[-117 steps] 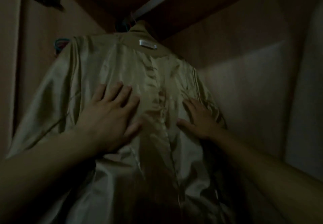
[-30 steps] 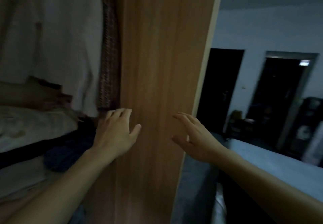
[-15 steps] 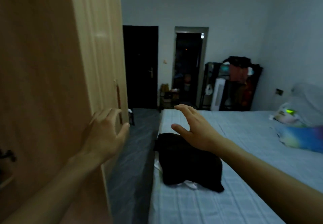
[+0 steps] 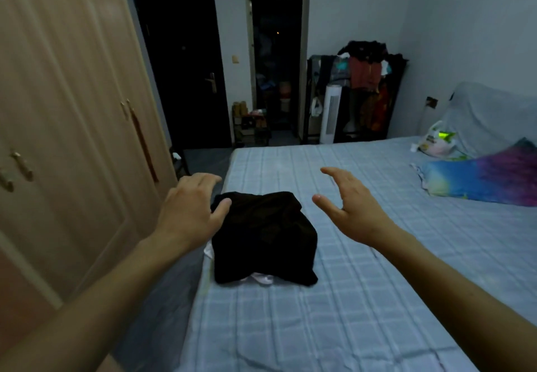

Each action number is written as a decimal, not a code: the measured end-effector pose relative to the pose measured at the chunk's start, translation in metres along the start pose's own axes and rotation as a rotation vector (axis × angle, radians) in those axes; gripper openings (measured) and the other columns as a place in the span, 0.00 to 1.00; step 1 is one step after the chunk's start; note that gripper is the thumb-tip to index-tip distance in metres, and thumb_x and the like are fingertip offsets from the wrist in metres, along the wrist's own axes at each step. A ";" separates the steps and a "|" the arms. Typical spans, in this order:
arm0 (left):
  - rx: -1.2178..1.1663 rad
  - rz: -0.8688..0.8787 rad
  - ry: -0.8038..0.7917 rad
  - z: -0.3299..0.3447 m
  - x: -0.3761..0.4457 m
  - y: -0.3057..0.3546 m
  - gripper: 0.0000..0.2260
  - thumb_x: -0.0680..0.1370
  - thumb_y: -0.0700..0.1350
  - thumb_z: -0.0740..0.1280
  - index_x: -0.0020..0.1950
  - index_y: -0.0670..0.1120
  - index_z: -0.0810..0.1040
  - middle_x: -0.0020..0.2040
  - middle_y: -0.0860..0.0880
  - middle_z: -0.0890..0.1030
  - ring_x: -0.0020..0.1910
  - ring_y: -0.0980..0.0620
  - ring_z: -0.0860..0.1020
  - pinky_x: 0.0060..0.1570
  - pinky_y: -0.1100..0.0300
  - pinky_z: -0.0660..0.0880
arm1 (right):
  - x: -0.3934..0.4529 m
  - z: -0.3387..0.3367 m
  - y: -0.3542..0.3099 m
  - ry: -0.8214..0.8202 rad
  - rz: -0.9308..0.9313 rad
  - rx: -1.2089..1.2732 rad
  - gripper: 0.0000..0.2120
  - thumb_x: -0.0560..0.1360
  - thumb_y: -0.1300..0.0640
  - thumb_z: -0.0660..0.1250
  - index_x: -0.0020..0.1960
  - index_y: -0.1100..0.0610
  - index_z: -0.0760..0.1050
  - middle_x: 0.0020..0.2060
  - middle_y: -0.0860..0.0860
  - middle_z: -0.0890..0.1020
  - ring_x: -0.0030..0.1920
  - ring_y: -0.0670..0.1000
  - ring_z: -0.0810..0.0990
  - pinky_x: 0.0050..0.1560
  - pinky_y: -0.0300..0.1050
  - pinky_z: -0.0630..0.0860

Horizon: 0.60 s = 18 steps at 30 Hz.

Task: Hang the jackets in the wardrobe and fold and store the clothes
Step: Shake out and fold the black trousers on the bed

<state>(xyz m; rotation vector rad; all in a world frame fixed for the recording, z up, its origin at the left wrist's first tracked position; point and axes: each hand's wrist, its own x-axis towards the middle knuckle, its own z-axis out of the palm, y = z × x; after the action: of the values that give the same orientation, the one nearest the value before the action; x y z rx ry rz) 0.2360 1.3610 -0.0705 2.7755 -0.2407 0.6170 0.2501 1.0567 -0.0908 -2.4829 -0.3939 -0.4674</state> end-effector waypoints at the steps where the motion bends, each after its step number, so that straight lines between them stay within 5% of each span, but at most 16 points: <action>1: 0.002 0.005 -0.009 0.009 0.006 0.006 0.25 0.77 0.59 0.63 0.68 0.45 0.75 0.64 0.45 0.78 0.64 0.43 0.74 0.61 0.46 0.73 | -0.002 -0.002 0.013 0.005 0.015 0.006 0.29 0.79 0.42 0.63 0.75 0.53 0.62 0.72 0.50 0.68 0.72 0.50 0.66 0.72 0.47 0.63; 18: -0.179 0.073 -0.108 0.170 0.143 0.022 0.22 0.79 0.56 0.66 0.70 0.47 0.73 0.67 0.50 0.75 0.67 0.48 0.71 0.64 0.52 0.69 | 0.051 0.061 0.126 -0.074 0.207 -0.053 0.29 0.78 0.44 0.65 0.75 0.53 0.63 0.73 0.49 0.68 0.73 0.50 0.66 0.72 0.45 0.62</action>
<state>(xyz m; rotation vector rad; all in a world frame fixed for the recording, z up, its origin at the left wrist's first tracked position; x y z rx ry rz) 0.4256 1.2731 -0.1505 2.6393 -0.4014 0.4390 0.3579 1.0014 -0.1782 -2.5632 -0.1520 -0.3053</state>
